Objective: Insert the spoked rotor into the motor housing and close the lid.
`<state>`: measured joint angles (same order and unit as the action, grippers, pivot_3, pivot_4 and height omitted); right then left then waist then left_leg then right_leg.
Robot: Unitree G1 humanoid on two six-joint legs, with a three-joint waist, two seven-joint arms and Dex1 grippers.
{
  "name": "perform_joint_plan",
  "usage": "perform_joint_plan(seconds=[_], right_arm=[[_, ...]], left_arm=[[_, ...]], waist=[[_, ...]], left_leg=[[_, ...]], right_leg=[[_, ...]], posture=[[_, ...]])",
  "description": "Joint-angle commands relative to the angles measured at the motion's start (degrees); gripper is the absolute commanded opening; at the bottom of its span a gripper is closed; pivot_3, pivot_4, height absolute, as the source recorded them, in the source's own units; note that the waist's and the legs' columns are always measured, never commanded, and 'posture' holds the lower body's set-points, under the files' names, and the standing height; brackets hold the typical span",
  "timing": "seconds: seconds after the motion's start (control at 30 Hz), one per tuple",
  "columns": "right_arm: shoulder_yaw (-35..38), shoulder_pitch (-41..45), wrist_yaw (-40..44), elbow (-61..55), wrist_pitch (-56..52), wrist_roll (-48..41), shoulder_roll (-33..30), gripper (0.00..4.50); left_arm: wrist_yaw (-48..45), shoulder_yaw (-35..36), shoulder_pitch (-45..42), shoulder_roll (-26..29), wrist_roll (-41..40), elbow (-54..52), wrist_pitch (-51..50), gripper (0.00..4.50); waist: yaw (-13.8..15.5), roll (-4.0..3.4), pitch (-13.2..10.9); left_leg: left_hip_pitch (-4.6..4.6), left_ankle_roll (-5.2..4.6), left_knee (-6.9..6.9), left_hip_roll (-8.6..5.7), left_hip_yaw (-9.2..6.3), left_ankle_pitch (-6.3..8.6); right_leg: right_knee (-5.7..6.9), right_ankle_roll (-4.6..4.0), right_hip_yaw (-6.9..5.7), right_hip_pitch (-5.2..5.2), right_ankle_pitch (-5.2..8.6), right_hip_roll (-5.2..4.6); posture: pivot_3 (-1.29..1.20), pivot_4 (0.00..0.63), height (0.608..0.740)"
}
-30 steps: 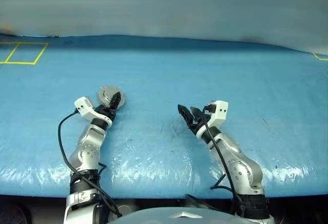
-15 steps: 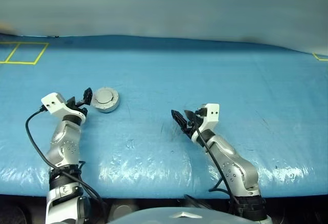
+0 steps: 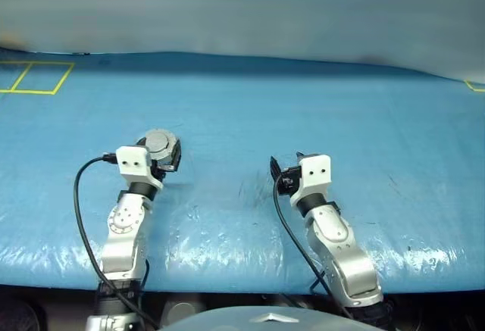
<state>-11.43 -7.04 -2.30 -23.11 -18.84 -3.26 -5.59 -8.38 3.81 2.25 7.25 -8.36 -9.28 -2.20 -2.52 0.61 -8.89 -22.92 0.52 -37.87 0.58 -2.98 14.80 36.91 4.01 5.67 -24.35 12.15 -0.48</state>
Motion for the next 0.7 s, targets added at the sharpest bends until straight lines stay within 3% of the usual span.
perform_joint_plan(seconds=[0.03,0.23,0.7], right_arm=[[0.3,-1.8,-2.7,-2.5,2.4,4.1,0.7,3.51],[1.4,-6.7,-5.9,-2.1,5.3,11.5,-0.5,3.51],[0.8,-6.0,-5.3,-0.4,5.6,13.6,3.2,3.51]], left_arm=[[1.6,-1.8,2.9,-0.7,2.9,-4.7,1.3,4.49],[3.7,-2.2,7.7,-3.0,3.6,-5.9,0.9,4.49],[2.8,-1.6,7.7,-2.2,3.4,-5.1,1.6,4.49]], waist=[[0.1,0.01,0.0],[0.3,0.02,0.0],[0.3,0.03,0.0]], left_leg=[[0.0,0.0,-0.03,-0.02,0.03,0.0],[0.06,0.0,-0.1,-0.01,0.09,-0.01],[0.11,-0.01,-0.08,0.0,0.1,-0.01]], right_leg=[[-0.01,0.02,0.01,0.0,0.0,-0.03],[0.0,-0.22,0.01,0.05,0.2,-0.03],[0.0,-0.28,0.01,0.08,0.23,-0.03]], posture=[[0.0,0.15,0.74],[0.0,0.15,0.74],[0.0,0.15,0.74]])
